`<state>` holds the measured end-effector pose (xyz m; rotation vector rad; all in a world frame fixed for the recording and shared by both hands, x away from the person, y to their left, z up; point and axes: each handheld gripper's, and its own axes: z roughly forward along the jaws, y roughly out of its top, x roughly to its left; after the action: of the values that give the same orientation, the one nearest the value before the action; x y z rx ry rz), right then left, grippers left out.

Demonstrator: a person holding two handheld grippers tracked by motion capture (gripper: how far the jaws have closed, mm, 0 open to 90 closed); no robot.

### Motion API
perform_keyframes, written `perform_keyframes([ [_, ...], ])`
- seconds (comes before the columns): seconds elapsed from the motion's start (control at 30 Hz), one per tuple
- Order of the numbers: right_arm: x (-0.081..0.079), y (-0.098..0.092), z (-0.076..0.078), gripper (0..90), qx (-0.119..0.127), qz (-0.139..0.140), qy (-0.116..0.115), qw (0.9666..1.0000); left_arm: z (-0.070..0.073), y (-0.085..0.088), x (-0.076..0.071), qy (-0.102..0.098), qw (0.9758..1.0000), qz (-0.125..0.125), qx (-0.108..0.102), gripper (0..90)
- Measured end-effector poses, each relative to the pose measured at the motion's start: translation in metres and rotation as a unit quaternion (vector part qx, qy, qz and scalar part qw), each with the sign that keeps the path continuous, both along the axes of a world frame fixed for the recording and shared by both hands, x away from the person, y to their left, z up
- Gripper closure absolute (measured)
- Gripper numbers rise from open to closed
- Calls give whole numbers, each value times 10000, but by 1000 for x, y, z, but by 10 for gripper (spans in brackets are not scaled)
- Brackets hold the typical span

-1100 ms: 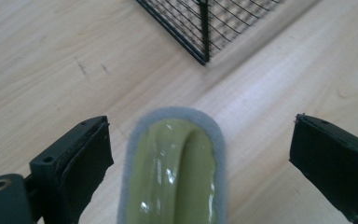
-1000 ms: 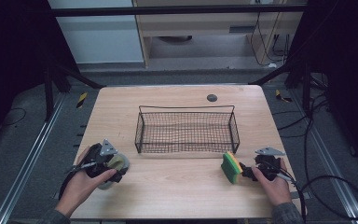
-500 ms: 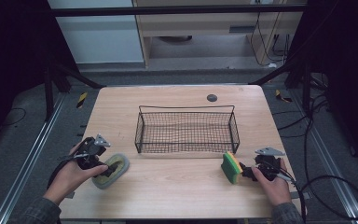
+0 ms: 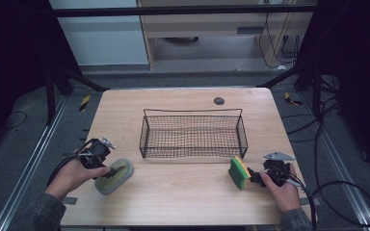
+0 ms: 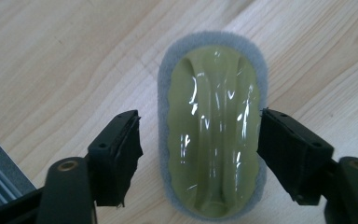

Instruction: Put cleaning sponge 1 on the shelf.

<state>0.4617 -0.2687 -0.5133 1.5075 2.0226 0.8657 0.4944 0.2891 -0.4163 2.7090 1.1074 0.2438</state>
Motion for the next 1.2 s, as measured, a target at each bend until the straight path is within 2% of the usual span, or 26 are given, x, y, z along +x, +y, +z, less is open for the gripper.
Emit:
perform_keyframes([
  [0.17,0,0,0,5,6,-5,3,10000,-3,-5,2,204,9997,-69,148,341],
  [0.27,0,0,0,5,1,-1,0,10000,-4,-8,3,306,9994,-83,131,395],
  [0.33,0,0,0,5,5,-3,2,10000,-4,-10,3,327,9991,-103,235,426],
  [0.43,0,0,0,5,-1,1,-1,10000,-3,-9,4,335,9991,-36,259,472],
  [0.53,0,0,0,5,0,0,-1,10000,-5,-8,4,439,9986,-46,289,489],
  [0.87,0,0,0,5,4,-3,1,10000,-11,-2,7,635,9976,-25,260,555],
  [1.1,0,0,0,5,-1,4,-2,10000,-9,-4,9,664,9977,-18,132,588],
  [1.2,0,0,0,5,-2,3,-2,10000,-9,-5,9,690,9975,-39,137,593],
])
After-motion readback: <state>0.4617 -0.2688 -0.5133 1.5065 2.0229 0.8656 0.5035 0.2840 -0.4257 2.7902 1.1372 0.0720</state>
